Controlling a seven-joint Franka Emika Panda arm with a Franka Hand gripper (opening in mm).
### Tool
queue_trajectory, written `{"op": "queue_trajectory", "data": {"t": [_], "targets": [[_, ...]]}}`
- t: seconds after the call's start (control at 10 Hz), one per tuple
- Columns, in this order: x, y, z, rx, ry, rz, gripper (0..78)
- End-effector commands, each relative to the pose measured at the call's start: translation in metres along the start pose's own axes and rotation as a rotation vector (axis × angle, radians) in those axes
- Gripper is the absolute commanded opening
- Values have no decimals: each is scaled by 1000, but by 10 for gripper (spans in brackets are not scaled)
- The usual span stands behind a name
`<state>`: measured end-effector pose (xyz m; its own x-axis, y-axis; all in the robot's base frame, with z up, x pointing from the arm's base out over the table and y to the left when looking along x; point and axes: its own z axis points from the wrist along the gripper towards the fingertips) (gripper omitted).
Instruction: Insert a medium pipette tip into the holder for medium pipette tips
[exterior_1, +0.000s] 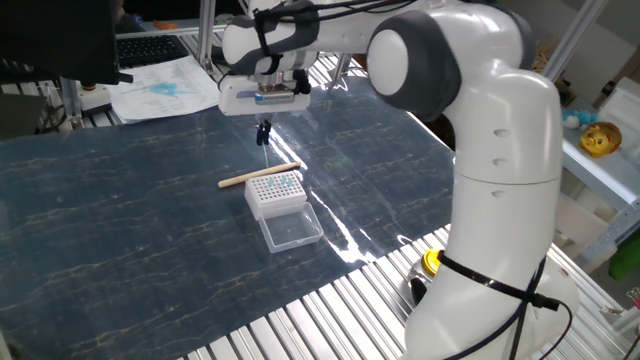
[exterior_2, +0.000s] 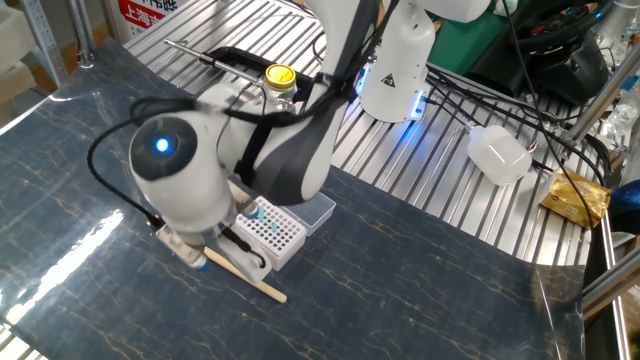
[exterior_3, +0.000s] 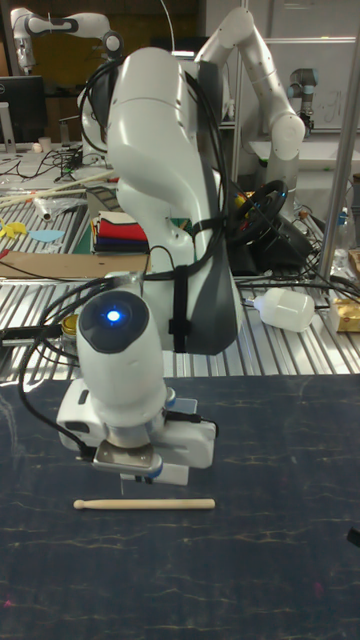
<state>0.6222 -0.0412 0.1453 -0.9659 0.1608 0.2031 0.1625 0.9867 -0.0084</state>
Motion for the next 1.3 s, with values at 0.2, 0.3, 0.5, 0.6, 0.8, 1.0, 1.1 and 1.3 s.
{"op": "queue_trajectory", "data": {"t": [0.2, 0.3, 0.5, 0.6, 0.8, 1.0, 1.1, 1.3], "targets": [[5, 1, -8, -34, -67, 18, 12], [6, 1, -9, -34, -75, 17, 12], [15, 4, -18, -11, -97, 11, 12], [18, 5, -20, 1, -102, 8, 12], [21, 6, -23, -2, -116, 9, 12], [23, 7, -24, -8, -164, -6, 12], [25, 8, -24, -9, -158, -11, 12], [31, 11, -27, -10, -155, -11, 12]]}}
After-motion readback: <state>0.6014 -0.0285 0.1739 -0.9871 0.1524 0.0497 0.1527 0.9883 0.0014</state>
